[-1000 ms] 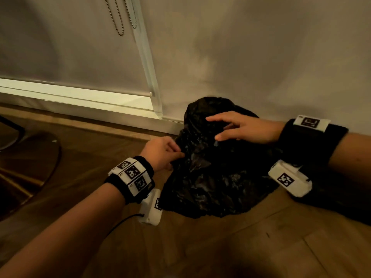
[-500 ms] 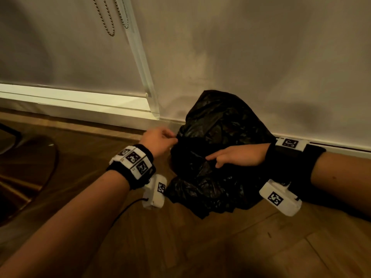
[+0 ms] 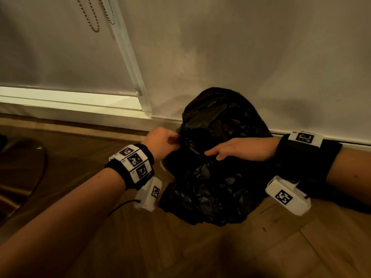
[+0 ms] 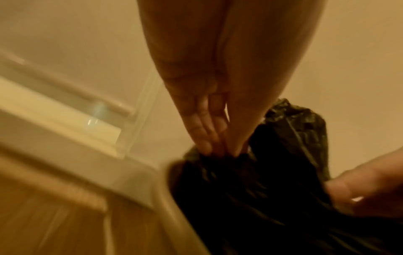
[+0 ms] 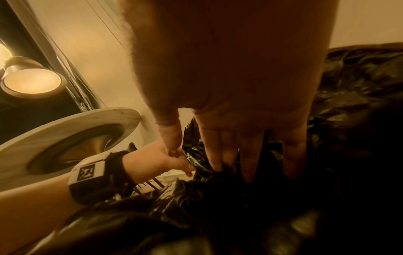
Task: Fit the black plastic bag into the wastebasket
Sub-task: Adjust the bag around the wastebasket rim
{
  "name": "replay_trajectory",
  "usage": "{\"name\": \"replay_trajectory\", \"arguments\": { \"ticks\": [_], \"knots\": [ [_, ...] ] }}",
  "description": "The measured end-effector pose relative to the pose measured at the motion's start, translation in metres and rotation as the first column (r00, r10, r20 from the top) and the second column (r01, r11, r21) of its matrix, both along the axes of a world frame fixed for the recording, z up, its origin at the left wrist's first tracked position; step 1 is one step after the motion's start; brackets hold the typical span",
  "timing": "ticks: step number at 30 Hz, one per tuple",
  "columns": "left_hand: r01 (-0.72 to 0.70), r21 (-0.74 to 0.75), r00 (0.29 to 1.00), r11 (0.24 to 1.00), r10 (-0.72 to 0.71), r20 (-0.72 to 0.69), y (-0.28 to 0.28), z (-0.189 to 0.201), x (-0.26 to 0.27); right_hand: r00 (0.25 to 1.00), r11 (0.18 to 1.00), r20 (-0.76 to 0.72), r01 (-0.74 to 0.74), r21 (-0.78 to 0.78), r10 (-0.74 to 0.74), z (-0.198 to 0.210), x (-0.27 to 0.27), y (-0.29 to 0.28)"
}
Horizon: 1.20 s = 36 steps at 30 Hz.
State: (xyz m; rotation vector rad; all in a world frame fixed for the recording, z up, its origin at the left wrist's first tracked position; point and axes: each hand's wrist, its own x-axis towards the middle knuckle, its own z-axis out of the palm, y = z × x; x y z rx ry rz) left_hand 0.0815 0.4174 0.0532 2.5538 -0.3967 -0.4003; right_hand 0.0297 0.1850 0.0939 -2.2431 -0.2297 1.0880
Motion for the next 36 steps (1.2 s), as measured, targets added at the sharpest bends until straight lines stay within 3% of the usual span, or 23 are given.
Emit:
{"name": "replay_trajectory", "arguments": {
  "ticks": [2,6,8,9,12,14,16,17,20,21,22,25,26,28,30,32,36],
  "knots": [
    [0.003,-0.008,0.991,1.000,-0.004,-0.136,0.000,-0.004,-0.007,1.000,1.000,0.009,-0.019,-0.024,0.019,-0.001,0.001,0.003],
    [-0.226,0.006,0.969,0.974,0.225,-0.097,0.003,-0.010,0.005,0.998,0.998,0.028,-0.052,-0.038,0.053,-0.003,0.000,0.010],
    [-0.296,0.043,0.922,0.954,0.297,-0.249,0.006,-0.013,0.015,0.998,0.997,0.036,-0.058,-0.041,0.060,-0.006,-0.004,0.011],
    [-0.261,0.072,0.912,0.963,0.270,-0.309,0.008,-0.014,0.019,0.997,0.997,0.042,-0.064,-0.044,0.066,-0.007,-0.005,0.011],
    [-0.184,0.096,0.961,0.978,0.200,-0.193,0.009,-0.013,0.023,0.995,0.997,0.072,-0.060,-0.055,0.064,-0.009,-0.006,0.009],
    [-0.177,0.088,0.979,0.980,0.184,-0.084,0.009,-0.011,0.021,0.978,0.999,0.204,-0.023,-0.026,0.028,-0.009,-0.008,0.005],
    [-0.140,0.117,0.990,0.983,0.141,-0.001,0.009,-0.006,0.019,0.893,0.996,0.446,-0.081,0.025,0.062,-0.002,-0.019,0.009],
    [-0.107,0.158,0.994,0.982,0.104,0.025,0.010,-0.004,0.019,0.835,0.985,0.530,-0.174,0.001,0.147,0.002,-0.028,0.016],
    [-0.034,0.293,0.999,0.955,0.021,0.045,0.012,-0.003,0.021,0.626,0.847,0.576,-0.448,-0.288,0.527,-0.002,-0.054,0.041],
    [-0.051,0.276,0.998,0.960,0.038,0.051,0.013,-0.002,0.022,0.577,0.796,0.552,-0.485,-0.362,0.603,-0.009,-0.056,0.045],
    [-0.084,0.219,0.996,0.972,0.074,0.054,0.015,-0.001,0.023,0.574,0.778,0.527,-0.495,-0.386,0.627,-0.015,-0.053,0.043],
    [-0.208,-0.129,0.976,0.970,0.214,0.031,0.022,0.003,0.018,0.737,0.882,0.485,-0.408,-0.236,0.471,-0.025,-0.038,0.028],
    [-0.200,-0.289,0.978,0.936,0.208,-0.004,0.022,0.005,0.014,0.767,0.902,0.474,-0.380,-0.206,0.432,-0.029,-0.035,0.024],
    [-0.080,-0.387,0.997,0.919,0.069,-0.042,0.017,0.005,0.002,0.800,0.913,0.440,-0.367,-0.180,0.408,-0.035,-0.032,0.021],
    [0.146,-0.113,0.988,0.983,-0.151,-0.036,0.011,-0.008,-0.004,0.823,0.915,0.401,-0.372,-0.153,0.402,-0.041,-0.034,0.022],
    [0.305,0.161,0.951,0.939,-0.291,-0.104,0.004,-0.024,-0.006,0.850,0.920,0.352,-0.367,-0.141,0.393,-0.044,-0.034,0.024],
    [0.319,0.458,0.947,0.830,-0.263,-0.183,-0.019,-0.036,-0.011,0.902,0.933,0.244,-0.328,-0.148,0.356,-0.050,-0.028,0.024]
  ]
}}
